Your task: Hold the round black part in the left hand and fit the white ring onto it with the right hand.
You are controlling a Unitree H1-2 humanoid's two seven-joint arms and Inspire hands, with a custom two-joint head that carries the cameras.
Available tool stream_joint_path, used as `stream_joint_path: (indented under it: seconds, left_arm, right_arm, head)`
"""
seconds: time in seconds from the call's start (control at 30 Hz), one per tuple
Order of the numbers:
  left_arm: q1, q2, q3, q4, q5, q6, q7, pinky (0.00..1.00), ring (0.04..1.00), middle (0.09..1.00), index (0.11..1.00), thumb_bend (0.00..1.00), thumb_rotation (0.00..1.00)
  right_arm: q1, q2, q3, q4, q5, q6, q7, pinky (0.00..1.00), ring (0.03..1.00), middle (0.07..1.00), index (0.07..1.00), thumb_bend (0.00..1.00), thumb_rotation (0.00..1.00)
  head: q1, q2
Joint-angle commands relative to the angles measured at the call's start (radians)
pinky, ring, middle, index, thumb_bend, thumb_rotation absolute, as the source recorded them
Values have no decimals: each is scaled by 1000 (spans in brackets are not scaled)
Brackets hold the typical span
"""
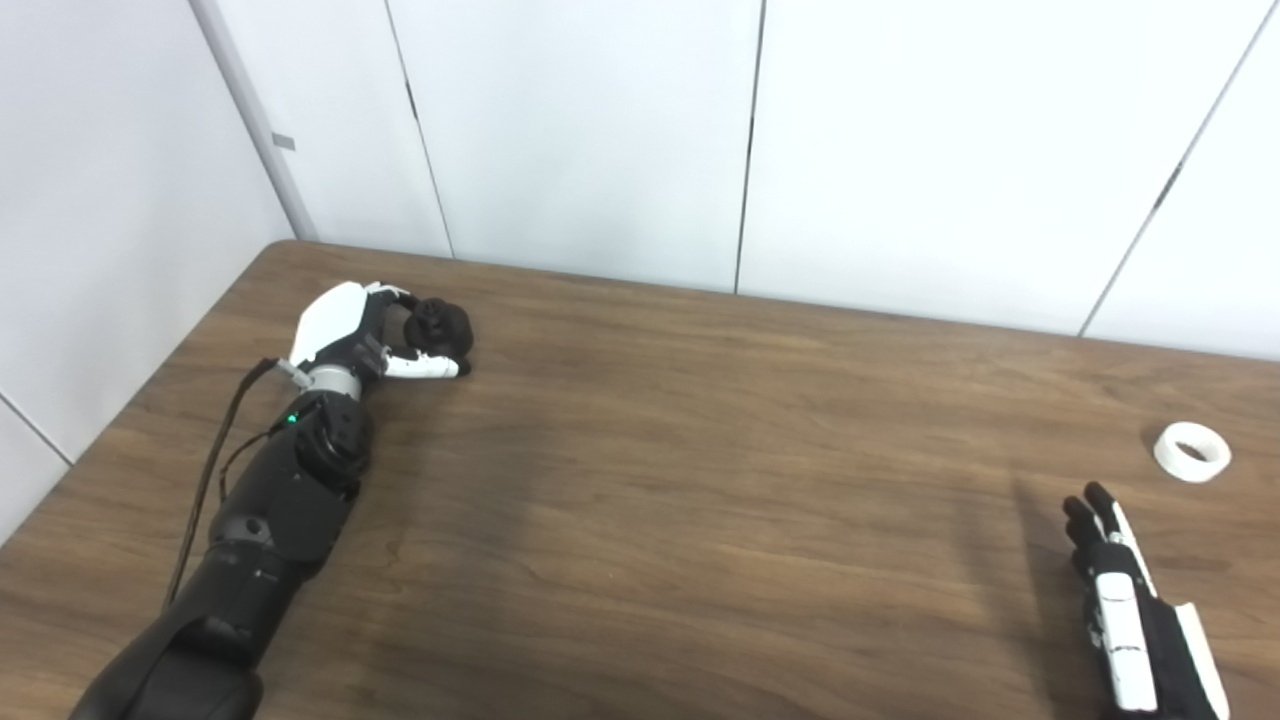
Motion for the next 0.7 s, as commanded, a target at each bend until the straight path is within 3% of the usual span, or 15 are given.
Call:
stream_joint_path:
  seconds: [0.0, 0.23, 0.37, 0.4, 0.47, 0.67]
  left_arm:
    - [-39, 24, 11, -24, -5, -14, 17, 1000, 1000, 935, 759, 935, 300]
    - [-39, 24, 8, -17, -1, -12, 19, 1000, 996, 920, 719, 921, 313]
    - [-35, 15, 26, -15, -21, -34, 38, 1000, 969, 879, 622, 804, 220]
    - [-34, 14, 28, -14, -24, -42, 47, 1000, 962, 868, 559, 666, 149]
    - [-33, 11, 32, -4, -31, -63, 65, 1000, 936, 833, 503, 552, 83]
    - [-24, 10, 33, 8, -43, -102, 71, 1000, 914, 789, 487, 521, 51]
  right_arm:
    - [23, -6, 4, -27, 3, -32, 2, 1000, 973, 951, 969, 339, 1000]
    - [26, -7, 3, -24, 0, -34, 0, 1000, 967, 949, 965, 353, 1000]
    - [28, -8, 2, -26, 3, -33, 3, 1000, 969, 951, 967, 354, 1000]
    - [28, -8, 2, -26, 4, -32, 4, 1000, 972, 952, 968, 357, 1000]
    - [28, -8, 2, -25, 2, -31, 2, 1000, 972, 951, 968, 362, 1000]
    - [33, -10, 3, -24, 2, -32, 4, 1000, 975, 949, 968, 347, 1000]
  head:
    - [0, 3]
    - [0, 4]
    - [-1, 7]
    - [-1, 7]
    - [-1, 7]
    - [-5, 8]
